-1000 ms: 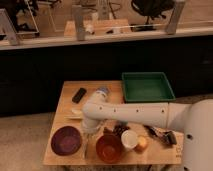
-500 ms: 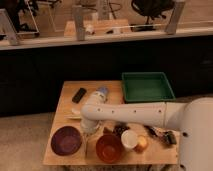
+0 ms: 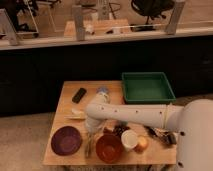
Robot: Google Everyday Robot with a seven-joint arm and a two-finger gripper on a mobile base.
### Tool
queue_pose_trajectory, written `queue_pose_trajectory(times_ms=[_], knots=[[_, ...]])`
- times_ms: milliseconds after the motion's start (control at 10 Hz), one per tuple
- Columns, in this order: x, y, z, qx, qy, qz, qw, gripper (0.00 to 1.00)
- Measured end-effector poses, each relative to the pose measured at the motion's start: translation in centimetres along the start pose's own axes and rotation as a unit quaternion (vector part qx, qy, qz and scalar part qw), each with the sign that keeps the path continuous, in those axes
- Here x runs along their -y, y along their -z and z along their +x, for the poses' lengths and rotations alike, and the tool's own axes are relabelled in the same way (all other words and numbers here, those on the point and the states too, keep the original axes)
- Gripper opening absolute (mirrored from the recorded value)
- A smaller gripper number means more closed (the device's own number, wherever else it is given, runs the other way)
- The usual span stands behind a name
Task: Place fork in table surface
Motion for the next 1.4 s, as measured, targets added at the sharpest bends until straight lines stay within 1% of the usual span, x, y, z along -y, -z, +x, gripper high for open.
queue_pose_trajectory(times_ms=[200,500,700,800,1000,1400], knots=[[-0.4,-0.2,0.2,0.004,-0.004,0.006,1.0,0.28],[-0.5,-0.5,0.4,0.007,-0.007,0.009,0.9999,0.6],[-0.5,-0.6,0.4,0.006,-0.01,0.011,0.9999,0.78],[-0.4,-0.7,0.4,0.005,-0.01,0.01,0.9999,0.8],[-0.3,-0.4,0.3,0.0,-0.007,0.01,0.9999,0.8],[0.3,1.4,-0.1,-0.015,-0.001,0.013,0.9998,0.8]])
